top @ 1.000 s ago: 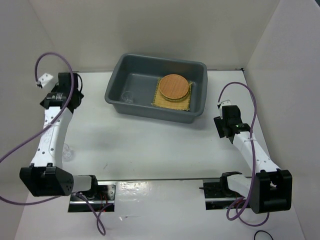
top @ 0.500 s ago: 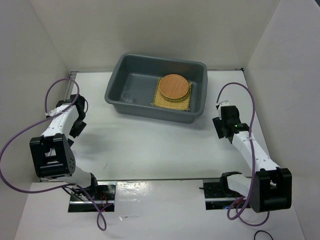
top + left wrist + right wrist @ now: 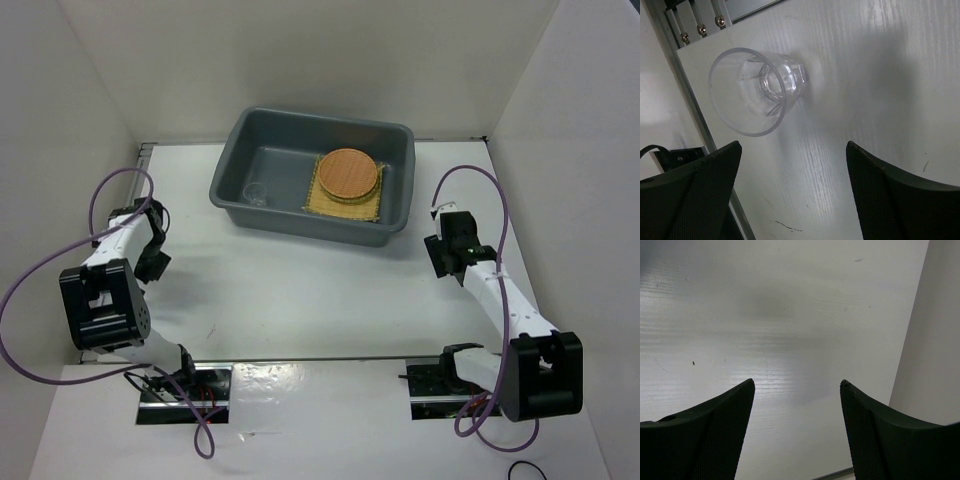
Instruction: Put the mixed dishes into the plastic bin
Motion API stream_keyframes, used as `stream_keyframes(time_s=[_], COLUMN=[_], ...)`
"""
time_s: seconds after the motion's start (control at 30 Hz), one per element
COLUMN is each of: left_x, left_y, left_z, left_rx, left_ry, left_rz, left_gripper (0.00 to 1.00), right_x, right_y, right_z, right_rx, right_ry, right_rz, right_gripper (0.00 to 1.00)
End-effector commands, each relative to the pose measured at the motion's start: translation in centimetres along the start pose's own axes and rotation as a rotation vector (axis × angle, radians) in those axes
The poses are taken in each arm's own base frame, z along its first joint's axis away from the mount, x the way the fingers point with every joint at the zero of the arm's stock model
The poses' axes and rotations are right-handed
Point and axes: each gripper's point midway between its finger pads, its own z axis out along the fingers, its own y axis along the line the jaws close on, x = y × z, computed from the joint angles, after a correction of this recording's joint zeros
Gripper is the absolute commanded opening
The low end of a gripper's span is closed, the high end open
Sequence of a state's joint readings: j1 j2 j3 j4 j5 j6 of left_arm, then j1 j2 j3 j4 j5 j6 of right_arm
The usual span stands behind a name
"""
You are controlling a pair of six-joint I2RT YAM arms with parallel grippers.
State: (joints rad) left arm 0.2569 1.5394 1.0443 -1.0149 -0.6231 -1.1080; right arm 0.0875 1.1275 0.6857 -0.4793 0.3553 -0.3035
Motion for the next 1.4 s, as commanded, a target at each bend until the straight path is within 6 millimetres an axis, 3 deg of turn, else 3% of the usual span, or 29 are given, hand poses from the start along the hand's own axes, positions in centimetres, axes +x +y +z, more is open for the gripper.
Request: stream_keyframes(time_s=[0.0, 0.43, 0.7, 1.03, 1.2, 1.37], left_x=[-1.0, -1.5, -2.8, -4.7, -5.2, -5.4], left_y=[-0.9, -1.7, -2.7, -2.3, -1.7, -0.9], left_z=[-0.3, 1.0, 0.0, -1.2, -0.8, 1.1], left_rx=[0.019, 0.044, 0.108, 0.139, 0.119, 0.1], left_ry=[-0.016, 0.003, -0.026, -0.097, -0.101, -0.07], left_rz=[0.039, 0.087, 0.109, 0.084, 0.085, 0.066], left_gripper=[0.91, 0.91, 0.9, 0.9, 0.9, 0.9], right_x=[-0.6, -0.6, -0.6, -0.6, -0.6, -0.6], right_y=[0.1, 0.1, 0.1, 0.1, 0.1, 0.1], right_z=[0.2, 0.2, 0.2, 0.2, 0.2, 0.2], right_rx=[0.01, 0.01, 0.01, 0.01, 0.01, 0.01], right_ry=[-0.026, -0.026, -0.026, -0.026, -0.026, -0.026], right_rz=[0.02, 0.02, 0.02, 0.02, 0.02, 0.02], right_gripper=[0.74, 0.74, 0.74, 0.74, 0.74, 0.74])
